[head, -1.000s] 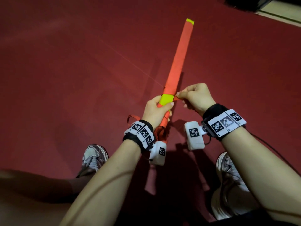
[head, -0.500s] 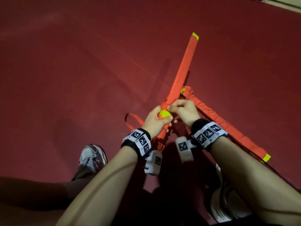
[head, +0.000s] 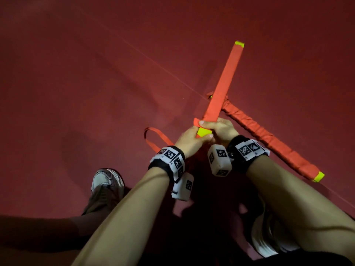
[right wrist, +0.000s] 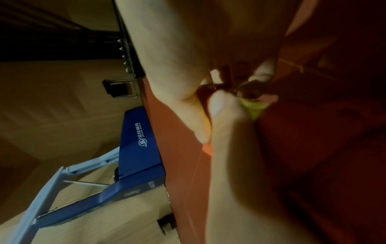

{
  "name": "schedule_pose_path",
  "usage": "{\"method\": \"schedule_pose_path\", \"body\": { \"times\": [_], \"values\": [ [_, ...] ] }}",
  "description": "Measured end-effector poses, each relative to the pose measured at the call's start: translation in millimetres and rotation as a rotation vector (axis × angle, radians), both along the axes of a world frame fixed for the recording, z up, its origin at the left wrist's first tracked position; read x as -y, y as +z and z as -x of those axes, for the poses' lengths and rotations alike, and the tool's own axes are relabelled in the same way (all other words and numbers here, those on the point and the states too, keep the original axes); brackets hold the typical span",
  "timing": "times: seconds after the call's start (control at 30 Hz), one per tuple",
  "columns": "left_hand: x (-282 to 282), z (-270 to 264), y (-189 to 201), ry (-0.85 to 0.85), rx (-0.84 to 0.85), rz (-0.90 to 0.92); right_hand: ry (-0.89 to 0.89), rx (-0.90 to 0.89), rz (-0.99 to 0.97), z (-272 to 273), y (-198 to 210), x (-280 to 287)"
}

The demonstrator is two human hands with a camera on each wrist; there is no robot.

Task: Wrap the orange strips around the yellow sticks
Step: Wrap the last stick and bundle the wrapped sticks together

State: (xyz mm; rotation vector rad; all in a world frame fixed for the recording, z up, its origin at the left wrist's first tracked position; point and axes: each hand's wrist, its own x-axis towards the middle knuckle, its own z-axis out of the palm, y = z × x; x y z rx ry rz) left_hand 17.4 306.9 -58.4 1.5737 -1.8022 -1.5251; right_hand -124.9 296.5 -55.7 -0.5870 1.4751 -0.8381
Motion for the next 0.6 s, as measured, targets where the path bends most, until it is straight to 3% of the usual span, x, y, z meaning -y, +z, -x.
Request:
{"method": "schedule_pose_path", "body": {
  "times": [0.07,0.2,0.43,0.6],
  "values": [
    [5,-4,2,-0.040,0.039,-0.090,0.022,0.002,0.007,6,0,0],
    [15,-17,9,0.211,-0.168,-0.352,0.071,0.112,-0.058,21,-14,2],
    [16,-23,9,0.209,-0.316,-0.468,0.340,0.004,0.066,9,4,-5],
    [9,-31,15,0.271,-0.565,-0.487,0.404,0.136,0.150,8,28,-4]
  ]
}}
